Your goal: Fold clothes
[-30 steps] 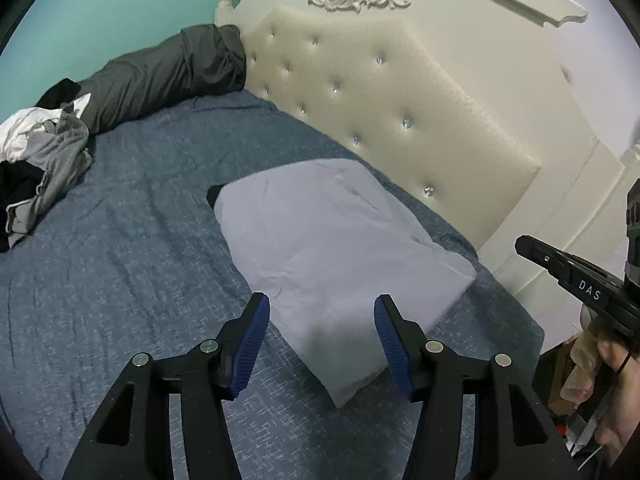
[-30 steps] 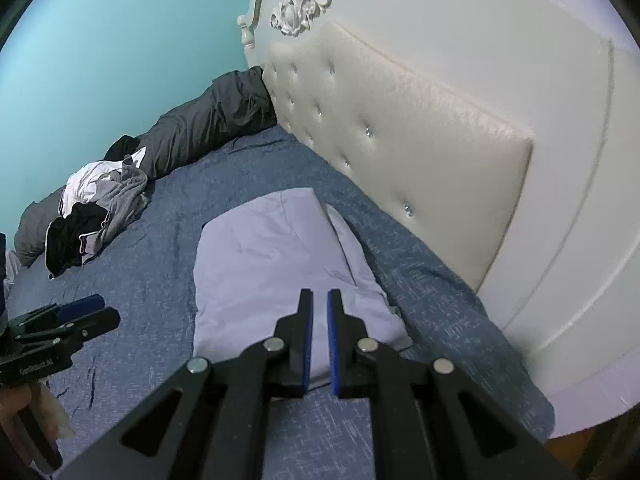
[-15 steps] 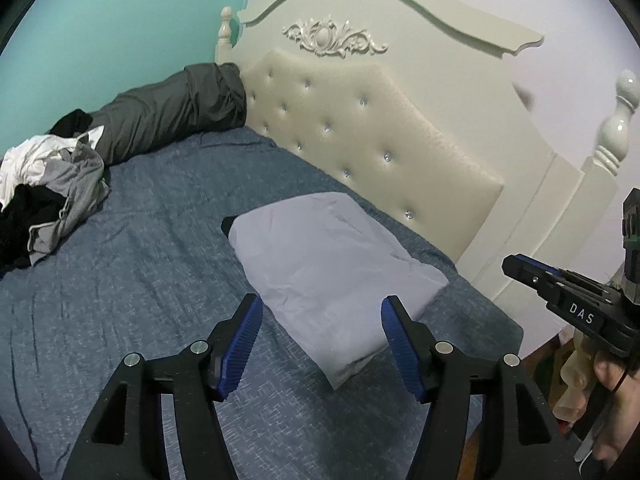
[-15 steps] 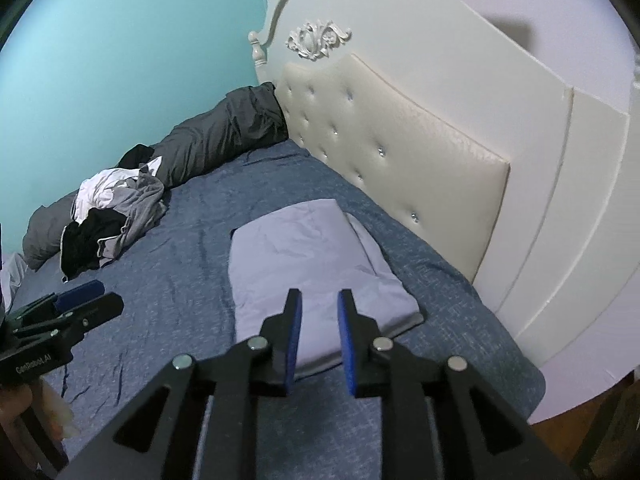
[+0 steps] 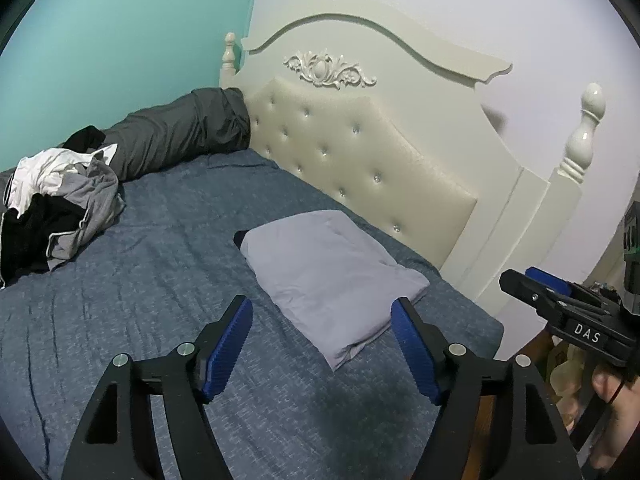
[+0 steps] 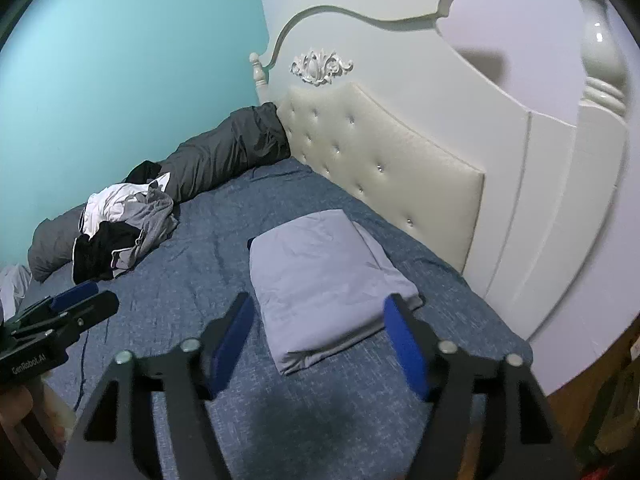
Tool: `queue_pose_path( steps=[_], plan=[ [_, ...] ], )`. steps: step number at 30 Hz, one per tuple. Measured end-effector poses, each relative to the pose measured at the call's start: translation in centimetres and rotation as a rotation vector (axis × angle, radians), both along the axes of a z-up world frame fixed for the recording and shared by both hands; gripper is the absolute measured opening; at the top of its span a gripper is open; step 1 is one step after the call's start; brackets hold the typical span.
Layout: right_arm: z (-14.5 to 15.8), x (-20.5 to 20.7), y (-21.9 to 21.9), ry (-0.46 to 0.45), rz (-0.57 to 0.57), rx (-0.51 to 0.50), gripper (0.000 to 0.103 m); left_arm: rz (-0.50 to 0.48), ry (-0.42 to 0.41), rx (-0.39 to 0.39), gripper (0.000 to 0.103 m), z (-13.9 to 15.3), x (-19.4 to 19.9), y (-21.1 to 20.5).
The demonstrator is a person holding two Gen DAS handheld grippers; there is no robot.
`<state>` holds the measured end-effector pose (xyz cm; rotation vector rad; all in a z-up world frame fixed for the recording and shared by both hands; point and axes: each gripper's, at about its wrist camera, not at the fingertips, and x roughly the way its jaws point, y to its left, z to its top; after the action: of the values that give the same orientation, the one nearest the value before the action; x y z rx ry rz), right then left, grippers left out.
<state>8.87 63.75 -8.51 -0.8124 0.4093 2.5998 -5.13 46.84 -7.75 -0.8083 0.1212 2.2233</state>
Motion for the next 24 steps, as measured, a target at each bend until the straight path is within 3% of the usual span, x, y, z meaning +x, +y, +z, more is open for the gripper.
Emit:
queue_pose_path(
  steps=[8,10,18,24],
  plan=[
    [1.2,2.6,-3.7,0.001,0.012,0.023,0.086,-0.002,0.017,0.015,0.085,1.1,1.8,-2.7],
    [1.5,3.2,-4.6,0.002,0.008,0.033,0.086,-0.003,0.025,0.015,0.092,1.2,2.2,-3.3],
    [2.2,5.1,-7.3,0.024,0.003,0.037,0.092,0.003,0.046,0.032,0.103,1.7,4.0,-5.8],
    [3.0,6.7,-8.9,0.063,-0.008,0.045,0.095,-0.005,0.065,0.044,0.103,2.1,5.5,-7.2]
  ],
)
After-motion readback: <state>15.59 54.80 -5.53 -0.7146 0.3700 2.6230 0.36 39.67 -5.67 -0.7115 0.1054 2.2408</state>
